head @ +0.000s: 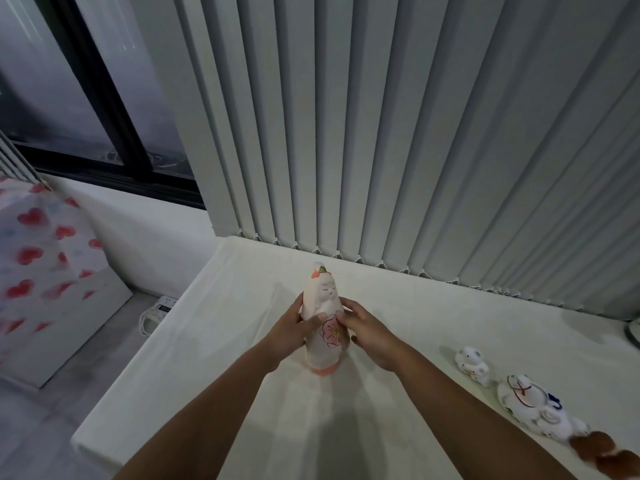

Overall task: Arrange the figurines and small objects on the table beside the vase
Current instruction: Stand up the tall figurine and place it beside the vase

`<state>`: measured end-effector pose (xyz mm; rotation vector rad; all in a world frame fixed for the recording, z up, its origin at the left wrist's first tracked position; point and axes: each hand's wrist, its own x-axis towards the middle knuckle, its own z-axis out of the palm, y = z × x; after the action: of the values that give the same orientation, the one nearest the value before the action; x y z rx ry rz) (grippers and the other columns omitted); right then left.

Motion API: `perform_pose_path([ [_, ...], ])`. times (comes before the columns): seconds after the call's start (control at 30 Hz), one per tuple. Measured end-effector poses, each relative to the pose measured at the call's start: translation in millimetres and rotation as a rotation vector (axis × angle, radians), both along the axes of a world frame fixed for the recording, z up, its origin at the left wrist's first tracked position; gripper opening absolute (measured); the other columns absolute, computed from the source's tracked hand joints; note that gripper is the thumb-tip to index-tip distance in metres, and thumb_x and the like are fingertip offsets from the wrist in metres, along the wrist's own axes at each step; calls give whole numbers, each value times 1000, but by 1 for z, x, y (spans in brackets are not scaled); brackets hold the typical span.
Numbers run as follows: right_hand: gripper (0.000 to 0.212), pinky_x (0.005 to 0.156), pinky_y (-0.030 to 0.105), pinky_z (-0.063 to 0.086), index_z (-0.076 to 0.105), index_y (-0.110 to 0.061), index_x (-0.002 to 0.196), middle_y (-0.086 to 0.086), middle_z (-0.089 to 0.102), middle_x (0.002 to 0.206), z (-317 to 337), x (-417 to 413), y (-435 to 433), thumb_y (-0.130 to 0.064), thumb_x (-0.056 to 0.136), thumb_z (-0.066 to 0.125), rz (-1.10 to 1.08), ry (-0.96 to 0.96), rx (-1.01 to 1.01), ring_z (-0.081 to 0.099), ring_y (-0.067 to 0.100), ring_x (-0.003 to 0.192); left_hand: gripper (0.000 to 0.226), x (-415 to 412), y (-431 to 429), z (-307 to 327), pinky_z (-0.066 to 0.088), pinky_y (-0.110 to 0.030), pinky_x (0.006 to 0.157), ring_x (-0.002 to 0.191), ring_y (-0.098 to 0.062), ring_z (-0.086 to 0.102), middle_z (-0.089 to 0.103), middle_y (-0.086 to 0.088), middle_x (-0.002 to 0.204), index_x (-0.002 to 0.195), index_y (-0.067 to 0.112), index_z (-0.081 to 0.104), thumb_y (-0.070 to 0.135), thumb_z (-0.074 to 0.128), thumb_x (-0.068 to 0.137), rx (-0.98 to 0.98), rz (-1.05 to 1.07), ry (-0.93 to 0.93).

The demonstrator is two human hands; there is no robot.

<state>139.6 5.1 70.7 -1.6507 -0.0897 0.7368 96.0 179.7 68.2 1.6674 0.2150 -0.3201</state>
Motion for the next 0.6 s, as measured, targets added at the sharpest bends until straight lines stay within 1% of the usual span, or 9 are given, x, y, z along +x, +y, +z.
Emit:
perform_pose_path([
  [0.07,36,79,23,51,44,-23,135,0,62,125,-3,6,2,-24,99,46,-40,28,25,62,10,104,46,9,2,0,55,-17,66,97,-5,69,70,11,112,124,44,48,29,69,86,1,-21,-2],
  [0.13,36,92,34,51,46,-24,134,1,64,124,-5,11,-1,-26,99,47,-86,51,29,62,16,110,48,21,1,-2,56,-22,69,97,-10,70,72,7,109,123,42,51,29,73,82,14,-29,-4],
  [0.17,35,91,35,51,47,-24,134,2,64,124,-6,13,-5,-25,98,48,-114,51,34,62,17,110,49,28,-1,-3,57,-27,74,98,-13,70,73,5,109,122,41,52,31,75,80,23,-40,-5],
  [0.23,33,83,30,52,49,-24,131,5,64,122,-3,18,-16,-23,98,48,-178,31,56,63,17,107,56,44,-8,-6,58,-37,85,99,-18,70,72,1,110,121,37,51,35,80,74,37,-58,3],
  [0.27,32,79,27,52,50,-25,130,5,65,121,-1,20,-23,-22,98,49,-214,19,64,63,15,104,61,53,-15,-7,57,-39,89,100,-19,69,71,-2,112,122,33,48,36,81,71,36,-67,16],
  [0.37,30,72,21,49,50,-26,127,1,66,119,4,24,-53,-19,98,50,-321,-35,68,64,8,100,68,77,-44,-4,55,-39,92,102,-19,68,67,-6,116,124,21,40,31,82,72,27,-153,24],
  [0.43,32,75,22,49,49,-23,129,1,65,121,3,27,-75,-17,97,51,-394,-68,57,63,10,104,67,93,-67,-3,54,-40,94,102,-19,68,68,-6,117,124,18,40,29,82,72,21,-233,14],
  [0.53,37,82,29,51,48,-22,132,4,64,125,1,29,-105,-17,95,53,-506,-113,25,62,17,110,69,113,-98,-4,52,-45,98,105,-17,68,70,-2,117,125,22,47,32,83,67,28,-338,-26],
  [0.6,36,78,27,52,48,-24,130,1,63,123,2,29,-119,-17,95,53,-561,-142,0,62,16,109,70,124,-114,-5,52,-45,99,106,-15,67,70,2,117,125,28,51,36,84,64,51,-403,-60],
])
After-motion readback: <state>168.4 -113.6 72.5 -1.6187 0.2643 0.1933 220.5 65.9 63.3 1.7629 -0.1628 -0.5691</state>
